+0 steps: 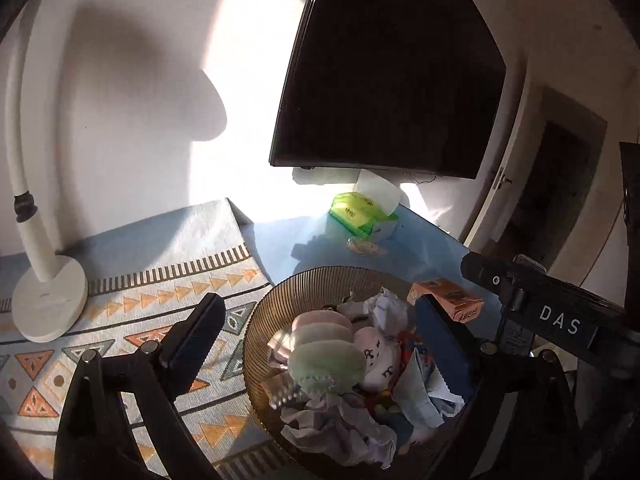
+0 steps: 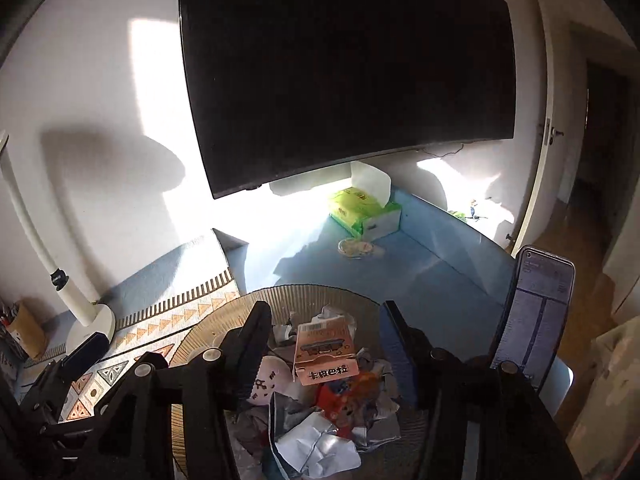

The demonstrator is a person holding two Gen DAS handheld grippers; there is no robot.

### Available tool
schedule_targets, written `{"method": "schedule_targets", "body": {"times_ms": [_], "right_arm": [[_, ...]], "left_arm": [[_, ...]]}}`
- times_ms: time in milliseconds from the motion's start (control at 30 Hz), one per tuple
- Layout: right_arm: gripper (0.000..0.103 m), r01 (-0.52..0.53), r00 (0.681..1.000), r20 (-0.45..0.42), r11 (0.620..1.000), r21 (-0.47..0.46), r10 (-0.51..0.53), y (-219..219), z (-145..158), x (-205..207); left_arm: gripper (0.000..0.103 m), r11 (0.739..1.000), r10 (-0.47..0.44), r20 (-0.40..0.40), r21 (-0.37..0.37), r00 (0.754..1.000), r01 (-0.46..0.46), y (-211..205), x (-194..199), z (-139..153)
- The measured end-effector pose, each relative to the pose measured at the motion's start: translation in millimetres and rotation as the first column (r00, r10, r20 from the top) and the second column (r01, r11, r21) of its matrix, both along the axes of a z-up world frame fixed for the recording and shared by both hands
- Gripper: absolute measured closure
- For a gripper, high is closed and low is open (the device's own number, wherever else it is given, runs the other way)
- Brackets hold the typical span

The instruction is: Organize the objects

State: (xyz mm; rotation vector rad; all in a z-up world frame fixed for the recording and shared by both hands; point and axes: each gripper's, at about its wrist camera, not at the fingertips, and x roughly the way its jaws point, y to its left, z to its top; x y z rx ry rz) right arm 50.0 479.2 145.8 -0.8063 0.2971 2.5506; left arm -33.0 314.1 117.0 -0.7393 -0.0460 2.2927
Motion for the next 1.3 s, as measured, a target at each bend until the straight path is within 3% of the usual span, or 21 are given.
{"method": "schedule_targets", "body": {"times_ms": [133,267,400,533,733,833,967,1100,1300], "right_arm": [[0.048,-0.102,0.994,-0.04,0.995,-0.013,0.101,-31,4,13],[0.045,-0.276,0.96,-0.065,0.961,-0.031,0.274,-100,-6,21],[0.044,-0.446,0.894,-0.057,0.895,-0.004,0.445,-181,-34,25],[0.044,-0.555,0.831,-0.012,0.83,-0.048,0.555,-228,-67,13],[0.044,-0.573,0.819,0.053,0.819,0.013,0.572,-252,-113,-4],[0.044,-0.565,0.82,0.098,0.825,-0.017,0.563,-250,-131,-15],[0.044,-0.533,0.83,0.146,0.843,-0.071,0.538,-243,-146,-26],[0.044,-0.518,0.839,0.161,0.854,-0.053,0.519,-245,-148,-26],[0.044,-0.531,0.828,0.19,0.847,-0.031,0.527,-251,-152,-28]], "left_arm": [[0.008,0.998,0.06,-0.015,0.021,0.998,-0.06,-44,8,5],[0.008,0.976,0.217,-0.037,0.0,0.975,-0.217,-112,29,10],[0.008,0.912,0.402,-0.046,-0.07,0.915,-0.404,-183,56,5],[0.008,0.817,0.546,-0.07,-0.176,0.835,-0.549,-231,65,-24],[0.008,0.755,0.615,-0.056,-0.245,0.787,-0.608,-253,57,-78],[0.008,0.741,0.624,-0.049,-0.277,0.78,-0.611,-253,51,-95],[0.008,0.748,0.614,-0.052,-0.279,0.787,-0.602,-251,52,-96],[0.008,0.733,0.617,-0.013,-0.353,0.787,-0.581,-245,41,-106],[0.008,0.729,0.619,-0.003,-0.37,0.785,-0.576,-243,39,-110]]}}
